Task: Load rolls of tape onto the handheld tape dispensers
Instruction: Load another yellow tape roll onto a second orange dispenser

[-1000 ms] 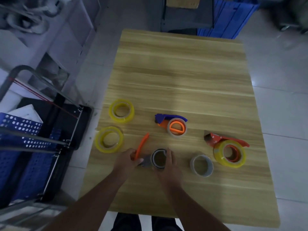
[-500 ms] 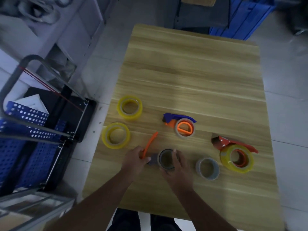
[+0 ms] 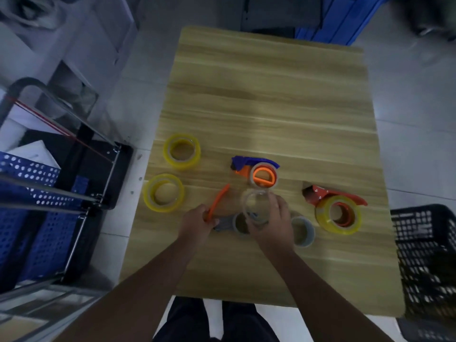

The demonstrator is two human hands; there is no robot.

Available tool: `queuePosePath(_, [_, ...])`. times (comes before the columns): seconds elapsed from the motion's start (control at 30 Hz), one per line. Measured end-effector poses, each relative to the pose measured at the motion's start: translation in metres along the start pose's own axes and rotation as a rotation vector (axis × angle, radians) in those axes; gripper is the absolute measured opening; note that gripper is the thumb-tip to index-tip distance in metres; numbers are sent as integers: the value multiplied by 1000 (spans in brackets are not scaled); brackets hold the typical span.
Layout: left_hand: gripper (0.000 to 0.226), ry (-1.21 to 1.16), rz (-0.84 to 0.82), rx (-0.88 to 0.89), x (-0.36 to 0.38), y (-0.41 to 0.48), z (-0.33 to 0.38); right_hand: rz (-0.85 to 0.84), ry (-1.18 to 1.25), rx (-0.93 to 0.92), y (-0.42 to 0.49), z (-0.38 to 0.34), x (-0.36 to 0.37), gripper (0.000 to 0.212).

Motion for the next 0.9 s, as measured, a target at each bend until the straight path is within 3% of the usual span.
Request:
queuePosePath(0.1, [29, 19, -9, 3, -1, 4, -2, -2, 81, 205, 14, 8, -2, 92])
queuePosePath(0.2, [33, 33, -19, 9, -3, 10, -2, -65, 112, 262, 25, 12, -4, 83])
queuePosePath(0.4, [38, 46, 1, 16, -5, 15, -3, -182, 26, 148, 32, 12, 3, 59])
queuePosePath(0.53, [37, 40, -3, -4, -8, 16, -3, -76, -12, 100, 34, 12, -3, 53])
queuePosePath(0.7, [33, 6, 70, 20, -22, 14, -4, -59, -297, 7, 44, 35, -1, 47])
queuePosePath(0.83, [44, 421, 245, 171, -44, 9, -30, -146, -426, 0, 42, 43, 6, 43])
queuePosePath(0.9, [61, 572, 158, 75, -57, 6, -44, -155, -412, 15, 41, 40, 7, 40])
Point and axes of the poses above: each hand's wrist, its own y-axis towards the middle knuckle, its own x-axis out of the palm, z = x × y, the point moved 1 cm from there along y, towards the middle knuckle, and after that the axes turned 15 degrees about x, right-handed, at the moved point
